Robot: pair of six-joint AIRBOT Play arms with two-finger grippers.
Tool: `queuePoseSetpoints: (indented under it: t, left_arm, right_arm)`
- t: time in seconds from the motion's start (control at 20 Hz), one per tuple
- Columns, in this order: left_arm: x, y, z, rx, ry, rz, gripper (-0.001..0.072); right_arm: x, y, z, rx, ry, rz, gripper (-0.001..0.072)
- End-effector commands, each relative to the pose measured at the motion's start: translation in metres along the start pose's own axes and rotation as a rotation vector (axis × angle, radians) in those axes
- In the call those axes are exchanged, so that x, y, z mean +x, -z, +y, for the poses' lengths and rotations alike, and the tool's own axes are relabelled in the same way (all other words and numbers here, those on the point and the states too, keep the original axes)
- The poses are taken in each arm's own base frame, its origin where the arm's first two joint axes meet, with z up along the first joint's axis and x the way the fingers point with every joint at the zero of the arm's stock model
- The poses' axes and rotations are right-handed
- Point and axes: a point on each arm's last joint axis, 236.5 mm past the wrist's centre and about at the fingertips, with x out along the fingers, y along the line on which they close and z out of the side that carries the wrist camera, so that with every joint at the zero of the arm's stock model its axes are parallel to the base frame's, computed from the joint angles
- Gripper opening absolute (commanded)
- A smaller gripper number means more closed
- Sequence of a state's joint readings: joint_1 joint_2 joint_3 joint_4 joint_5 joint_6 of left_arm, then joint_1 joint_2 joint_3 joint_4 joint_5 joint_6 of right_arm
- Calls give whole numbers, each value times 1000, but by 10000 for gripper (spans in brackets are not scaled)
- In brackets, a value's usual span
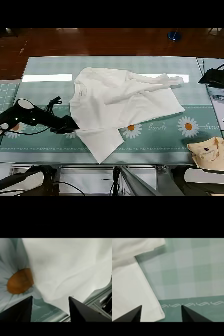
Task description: Fold the shirts.
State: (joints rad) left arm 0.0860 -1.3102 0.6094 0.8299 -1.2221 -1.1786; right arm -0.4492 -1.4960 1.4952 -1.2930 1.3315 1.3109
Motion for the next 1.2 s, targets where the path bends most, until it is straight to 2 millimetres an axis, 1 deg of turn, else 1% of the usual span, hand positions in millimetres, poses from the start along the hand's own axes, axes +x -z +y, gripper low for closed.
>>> queuePoseSetpoints:
  t: [0.0, 0.05, 0.1, 0.15, 0.2, 0.3, 0.4, 0.5, 0.6, 0.7, 0.8, 1.0, 1.15]
  left_arm:
    - [31, -11, -3, -5, -35, -24, 549]
    - [41, -16, -8, -13, -26, -36, 509]
    - [48, -20, -12, -25, -15, -46, 314]
    - [53, -21, -16, -28, -4, -47, 44]
    - [55, -20, -17, -18, -6, -42, 27]
    - [55, -17, -17, 1, -4, -28, 27]
    - [54, -14, -18, 7, 5, -14, 27]
    - [53, -11, -18, 12, 11, -4, 27]
    - [53, -9, -19, 14, 13, 6, 27]
    - [53, -8, -19, 15, 13, 10, 26]
    - [53, -8, -18, 16, 11, 11, 27]
    - [53, -7, -18, 15, 12, 12, 27]
    - [53, -7, -18, 15, 13, 13, 27]
  right_arm:
    - [0, 2, 3, 0, -15, 9, 579]
    - [0, 3, 3, 0, -16, 13, 579]
    - [0, 5, 3, 1, -17, 19, 582]
    - [0, 6, 3, 0, -17, 23, 597]
    - [-1, 6, 2, -1, -11, 26, 597]
    - [-1, 5, -6, 2, 5, 19, 596]
    - [3, 10, -15, 42, -20, 39, 592]
    - [14, 20, -16, 92, -122, 80, 591]
    - [31, 40, -13, 144, -230, 176, 596]
    - [49, 59, -12, 175, -286, 272, 596]
    - [64, 71, -10, 186, -315, 328, 596]
    - [81, 89, -3, 189, -377, 394, 596]
    - [90, 96, -1, 210, -398, 424, 595]
